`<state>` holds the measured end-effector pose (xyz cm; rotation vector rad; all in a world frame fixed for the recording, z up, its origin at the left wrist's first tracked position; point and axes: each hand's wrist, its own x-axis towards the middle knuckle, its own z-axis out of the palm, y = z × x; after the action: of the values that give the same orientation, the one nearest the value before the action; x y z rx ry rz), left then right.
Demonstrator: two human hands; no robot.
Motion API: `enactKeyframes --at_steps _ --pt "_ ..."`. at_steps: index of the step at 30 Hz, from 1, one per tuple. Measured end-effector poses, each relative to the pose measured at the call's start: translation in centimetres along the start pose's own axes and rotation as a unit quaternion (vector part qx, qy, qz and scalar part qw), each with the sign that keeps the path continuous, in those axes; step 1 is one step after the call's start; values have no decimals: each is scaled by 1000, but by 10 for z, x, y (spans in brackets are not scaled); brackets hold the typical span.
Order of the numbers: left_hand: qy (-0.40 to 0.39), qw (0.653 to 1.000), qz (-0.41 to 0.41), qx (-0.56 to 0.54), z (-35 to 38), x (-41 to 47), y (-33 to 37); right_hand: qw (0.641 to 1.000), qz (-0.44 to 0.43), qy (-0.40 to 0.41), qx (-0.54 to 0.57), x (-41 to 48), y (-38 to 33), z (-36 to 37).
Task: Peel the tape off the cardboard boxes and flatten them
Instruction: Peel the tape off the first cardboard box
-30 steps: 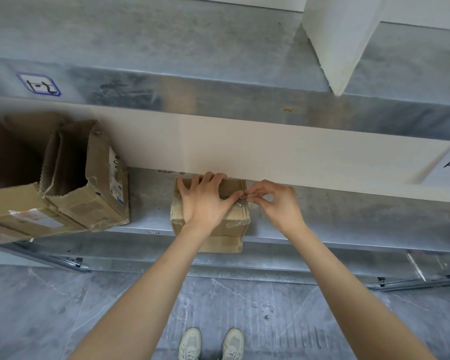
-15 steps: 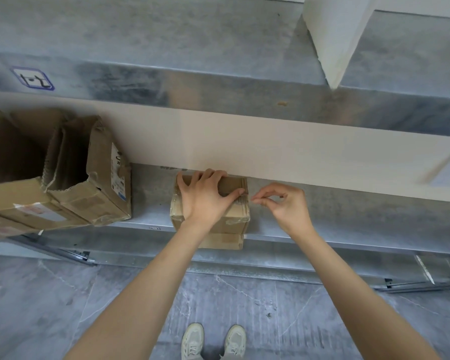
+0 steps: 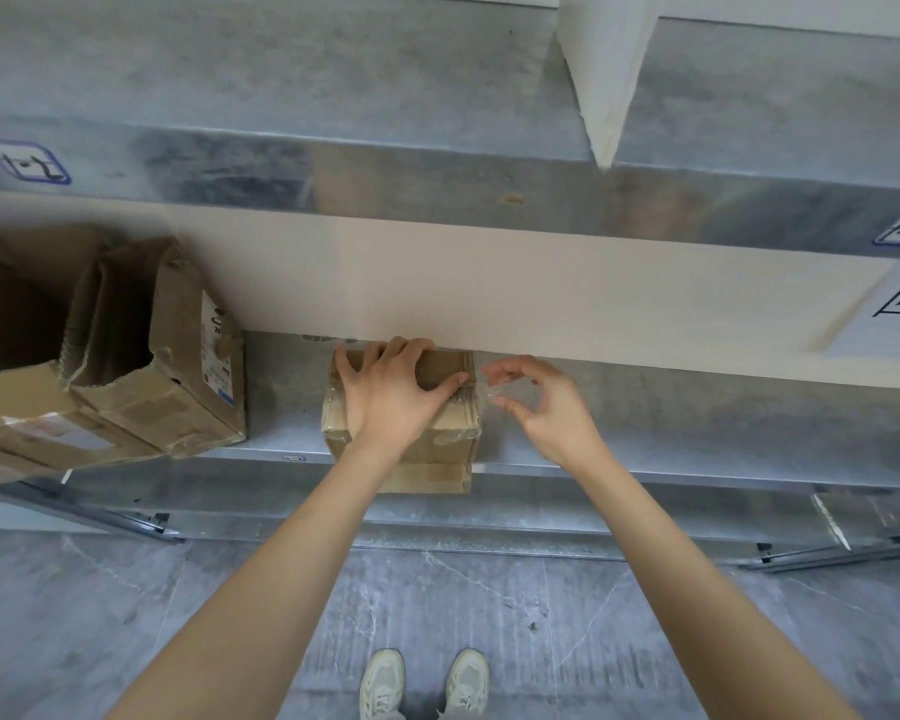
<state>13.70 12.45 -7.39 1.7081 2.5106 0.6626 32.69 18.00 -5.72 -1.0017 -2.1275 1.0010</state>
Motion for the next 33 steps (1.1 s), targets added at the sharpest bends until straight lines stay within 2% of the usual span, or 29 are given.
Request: enactKeyframes --at_steps 4,12,22,33 --pt "-23 1000 0 11 -4 -1 2 996 -7 1 -88 -4 9 11" --pt "-37 999 6 14 -5 -1 3 996 -17 4 -86 -9 10 10" --pt "-31 999 8 16 -3 1 2 996 2 -43 -74 -42 15 -14" --pt "-22 1000 16 10 -2 -2 1 991 13 68 -118 -34 5 23"
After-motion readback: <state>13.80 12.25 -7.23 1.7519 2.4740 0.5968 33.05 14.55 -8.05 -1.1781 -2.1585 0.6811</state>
